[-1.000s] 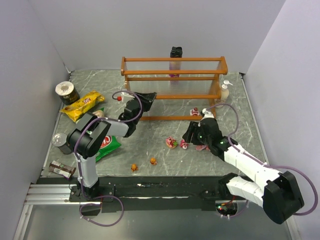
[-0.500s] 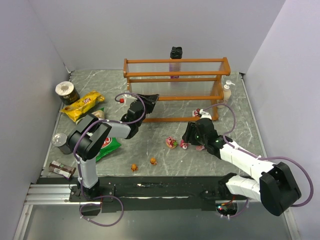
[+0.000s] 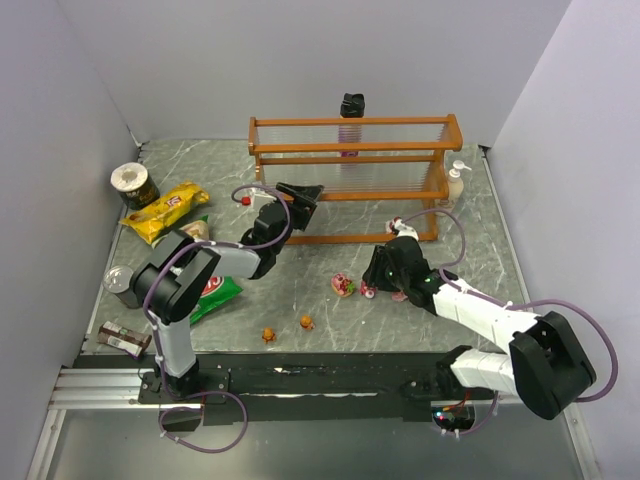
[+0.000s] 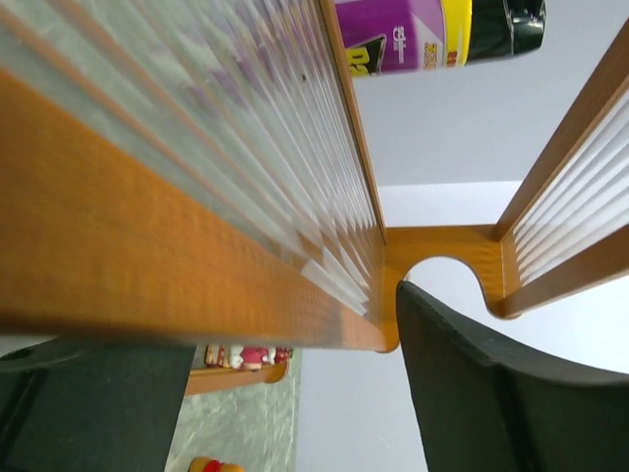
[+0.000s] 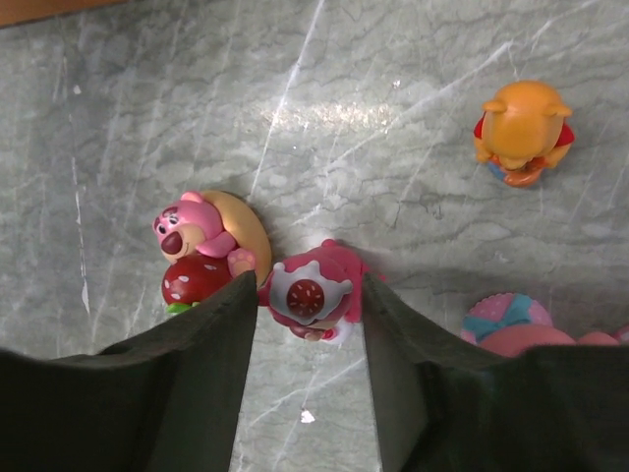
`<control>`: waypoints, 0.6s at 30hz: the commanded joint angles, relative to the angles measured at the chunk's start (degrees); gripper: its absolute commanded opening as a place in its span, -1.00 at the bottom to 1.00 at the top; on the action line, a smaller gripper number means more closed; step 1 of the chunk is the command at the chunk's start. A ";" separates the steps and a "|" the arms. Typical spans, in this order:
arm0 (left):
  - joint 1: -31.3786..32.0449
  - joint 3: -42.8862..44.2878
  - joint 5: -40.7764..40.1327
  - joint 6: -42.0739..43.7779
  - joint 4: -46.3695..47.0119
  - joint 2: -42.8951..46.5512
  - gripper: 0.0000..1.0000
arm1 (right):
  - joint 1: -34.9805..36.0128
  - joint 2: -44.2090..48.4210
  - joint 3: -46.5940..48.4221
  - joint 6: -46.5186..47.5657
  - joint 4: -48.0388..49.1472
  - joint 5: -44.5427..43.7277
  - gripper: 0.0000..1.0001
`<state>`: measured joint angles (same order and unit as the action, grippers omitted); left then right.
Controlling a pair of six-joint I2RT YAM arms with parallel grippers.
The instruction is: Place and organize the plastic toys onto the shelf
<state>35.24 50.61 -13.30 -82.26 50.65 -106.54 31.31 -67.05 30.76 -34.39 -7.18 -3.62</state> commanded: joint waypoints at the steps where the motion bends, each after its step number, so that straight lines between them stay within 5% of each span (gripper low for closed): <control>1: 1.76 -1.39 4.60 -0.18 -0.29 3.97 0.71 | 0.51 -0.98 1.84 -1.73 1.82 -1.22 -0.06; 11: 3.25 -6.92 6.01 2.54 -1.08 11.52 0.83 | 0.59 0.69 -0.17 -2.00 4.27 -2.89 -1.00; 18: 4.75 -13.34 4.60 5.96 -6.53 19.87 0.87 | 0.77 1.56 -1.32 -1.99 5.25 -4.47 -1.00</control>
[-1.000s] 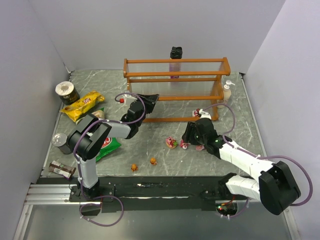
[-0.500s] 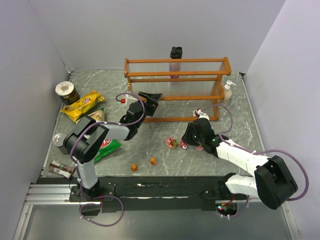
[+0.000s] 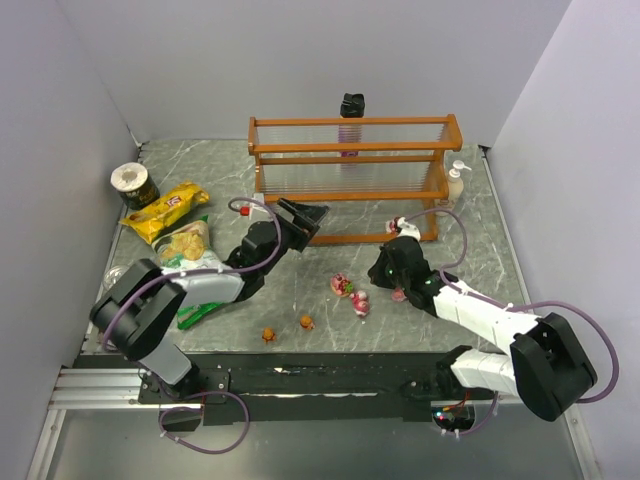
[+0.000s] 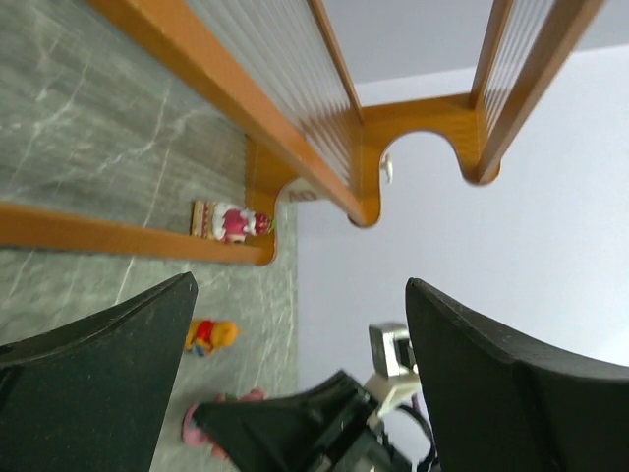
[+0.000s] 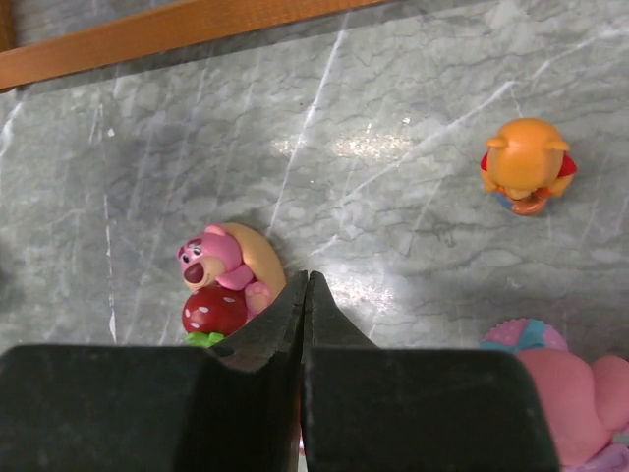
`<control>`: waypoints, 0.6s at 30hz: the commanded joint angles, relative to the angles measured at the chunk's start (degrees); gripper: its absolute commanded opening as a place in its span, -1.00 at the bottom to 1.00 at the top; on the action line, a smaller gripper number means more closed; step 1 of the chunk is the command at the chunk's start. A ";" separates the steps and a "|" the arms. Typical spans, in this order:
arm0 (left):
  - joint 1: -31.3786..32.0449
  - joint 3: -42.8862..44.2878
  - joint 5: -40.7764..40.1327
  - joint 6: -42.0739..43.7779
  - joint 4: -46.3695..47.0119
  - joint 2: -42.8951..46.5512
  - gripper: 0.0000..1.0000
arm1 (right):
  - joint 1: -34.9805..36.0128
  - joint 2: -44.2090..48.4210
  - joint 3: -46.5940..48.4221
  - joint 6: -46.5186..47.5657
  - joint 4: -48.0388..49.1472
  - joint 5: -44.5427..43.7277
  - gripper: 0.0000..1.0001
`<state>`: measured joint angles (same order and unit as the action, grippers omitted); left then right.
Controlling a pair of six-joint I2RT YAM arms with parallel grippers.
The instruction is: Place and organize the plastic toys onto the shelf
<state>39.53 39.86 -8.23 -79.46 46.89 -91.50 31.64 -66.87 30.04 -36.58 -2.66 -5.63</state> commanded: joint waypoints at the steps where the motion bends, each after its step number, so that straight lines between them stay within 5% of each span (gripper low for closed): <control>1: 0.46 -3.55 -0.47 3.69 -3.38 6.24 0.88 | 0.36 1.83 -0.77 0.02 0.55 -2.63 -1.00; 4: 0.46 -4.35 0.40 6.85 -6.11 9.05 0.89 | 0.53 4.55 -0.51 0.45 -1.55 -2.90 -0.89; 7: 0.46 -4.08 2.59 11.33 -9.80 11.77 0.92 | 0.88 8.50 -0.33 2.38 -4.28 -2.46 -0.38; 8: 0.46 -4.17 3.39 12.74 -10.85 12.40 0.93 | 0.88 9.38 -0.51 3.00 -4.90 -0.63 -0.06; 11: 0.46 -4.87 5.06 16.87 -12.96 14.95 0.96 | 1.06 11.32 -1.39 6.77 -4.21 5.68 0.27; 18: 0.37 -6.19 8.75 24.52 -14.63 18.64 0.93 | 7.28 8.61 -3.06 11.97 -3.14 12.67 0.49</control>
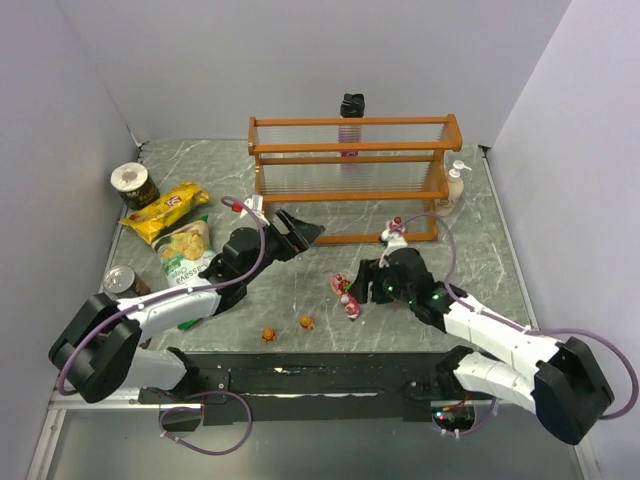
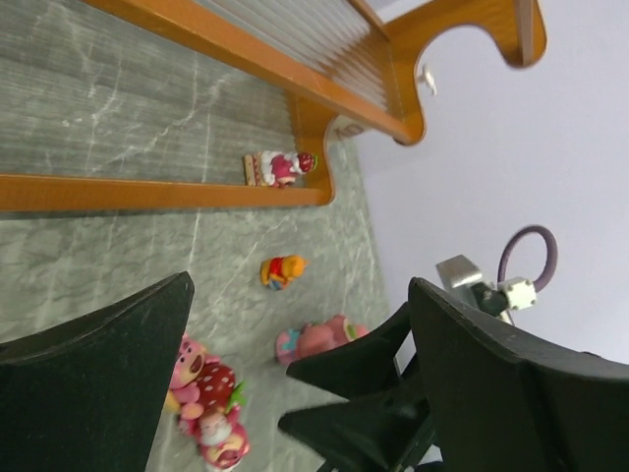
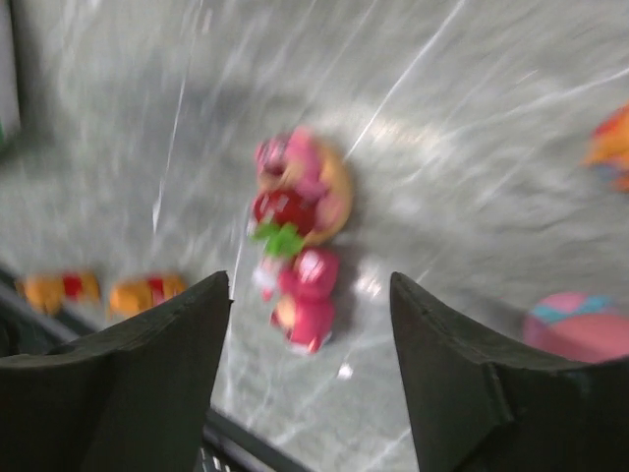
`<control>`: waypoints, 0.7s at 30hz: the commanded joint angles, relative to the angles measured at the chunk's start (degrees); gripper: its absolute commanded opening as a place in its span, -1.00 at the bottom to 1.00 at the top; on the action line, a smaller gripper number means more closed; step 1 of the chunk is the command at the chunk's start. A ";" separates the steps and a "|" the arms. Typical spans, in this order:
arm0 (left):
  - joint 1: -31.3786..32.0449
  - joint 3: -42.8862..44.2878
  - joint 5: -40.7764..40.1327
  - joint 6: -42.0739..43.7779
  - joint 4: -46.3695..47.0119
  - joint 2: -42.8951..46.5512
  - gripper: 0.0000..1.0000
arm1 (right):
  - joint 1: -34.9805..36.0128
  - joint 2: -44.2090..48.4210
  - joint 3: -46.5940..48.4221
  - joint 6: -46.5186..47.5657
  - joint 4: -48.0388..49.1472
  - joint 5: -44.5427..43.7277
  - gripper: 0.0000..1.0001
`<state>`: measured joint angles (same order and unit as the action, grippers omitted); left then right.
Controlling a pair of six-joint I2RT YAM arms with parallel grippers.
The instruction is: Place and organize the plastic toys onto the shelf
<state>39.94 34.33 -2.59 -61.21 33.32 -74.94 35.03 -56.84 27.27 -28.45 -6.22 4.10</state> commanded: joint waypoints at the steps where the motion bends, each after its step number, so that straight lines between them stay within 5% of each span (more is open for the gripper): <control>1: -0.04 -0.40 3.55 7.76 -1.41 2.34 0.93 | 5.04 -2.04 -0.02 4.01 0.16 1.19 0.51; 16: -1.97 0.13 12.78 15.16 -3.53 2.69 0.93 | 11.64 -15.14 1.30 2.34 3.84 -6.99 0.28; 21: -2.85 1.62 17.09 14.98 -4.31 0.67 0.93 | 11.91 -16.90 0.07 3.83 7.35 -7.35 -0.23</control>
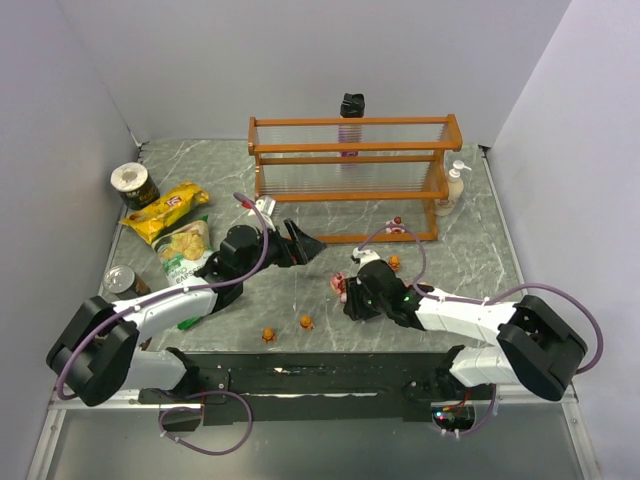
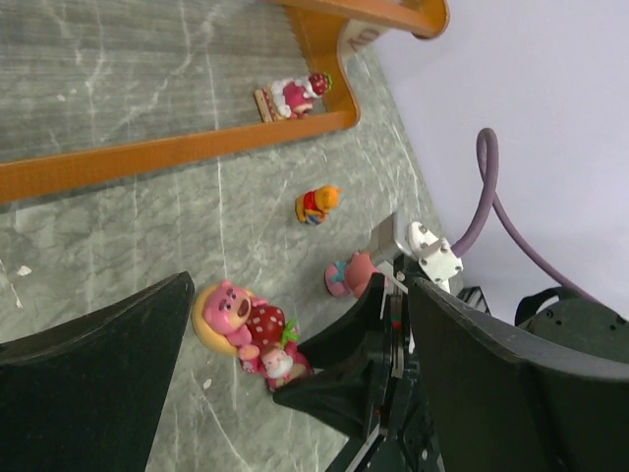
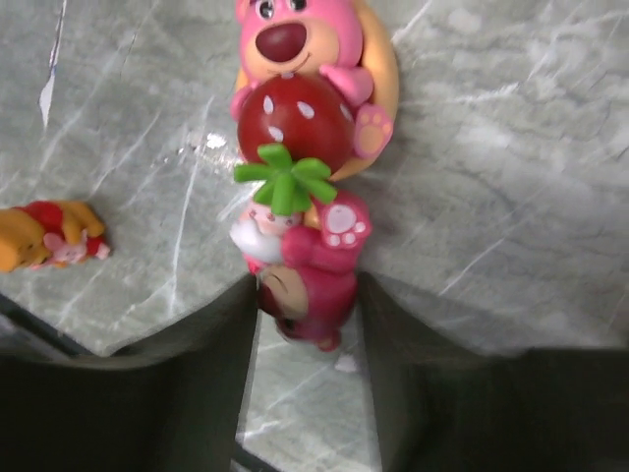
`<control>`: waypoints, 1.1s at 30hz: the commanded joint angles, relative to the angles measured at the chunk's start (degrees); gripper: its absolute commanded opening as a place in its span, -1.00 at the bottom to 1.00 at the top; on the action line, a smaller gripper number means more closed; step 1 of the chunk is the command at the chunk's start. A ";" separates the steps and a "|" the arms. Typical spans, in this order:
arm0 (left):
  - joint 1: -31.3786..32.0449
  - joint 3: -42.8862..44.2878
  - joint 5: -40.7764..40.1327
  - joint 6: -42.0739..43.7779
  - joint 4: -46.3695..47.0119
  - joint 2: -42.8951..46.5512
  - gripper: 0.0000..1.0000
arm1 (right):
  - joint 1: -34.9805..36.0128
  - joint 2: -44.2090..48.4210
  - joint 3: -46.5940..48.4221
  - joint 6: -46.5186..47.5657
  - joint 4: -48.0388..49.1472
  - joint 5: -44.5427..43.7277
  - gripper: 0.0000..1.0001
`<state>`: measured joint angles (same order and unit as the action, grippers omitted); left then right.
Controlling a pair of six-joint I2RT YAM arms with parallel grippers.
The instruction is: Place and organize the plastic toys onto the shelf
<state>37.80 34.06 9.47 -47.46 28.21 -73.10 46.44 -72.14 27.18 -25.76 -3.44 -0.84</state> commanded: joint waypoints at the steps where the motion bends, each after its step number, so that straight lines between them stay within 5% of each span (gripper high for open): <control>1: -0.97 2.06 6.25 1.32 0.45 -1.78 0.93 | 0.50 -1.60 -0.19 1.85 5.89 -1.37 -0.33; 5: -1.24 2.67 7.92 1.58 -1.22 -2.31 0.93 | 0.59 1.72 -2.30 3.17 8.18 1.80 -1.00; 17: -1.33 3.73 22.06 1.41 -6.76 -2.92 0.93 | 1.11 28.08 -7.32 14.32 9.33 15.87 -1.00; 22: -0.72 2.32 32.61 -3.51 -2.10 -1.26 0.93 | 1.46 31.00 -4.33 19.76 8.45 17.10 -1.00; 33: 1.48 3.38 35.88 -4.39 -5.53 0.33 0.93 | 4.80 25.82 5.07 29.27 2.40 17.37 -1.00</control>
<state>38.76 35.18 42.26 -50.28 22.35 -73.67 49.56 -45.28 28.05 -1.52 -0.34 17.17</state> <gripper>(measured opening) 0.966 0.464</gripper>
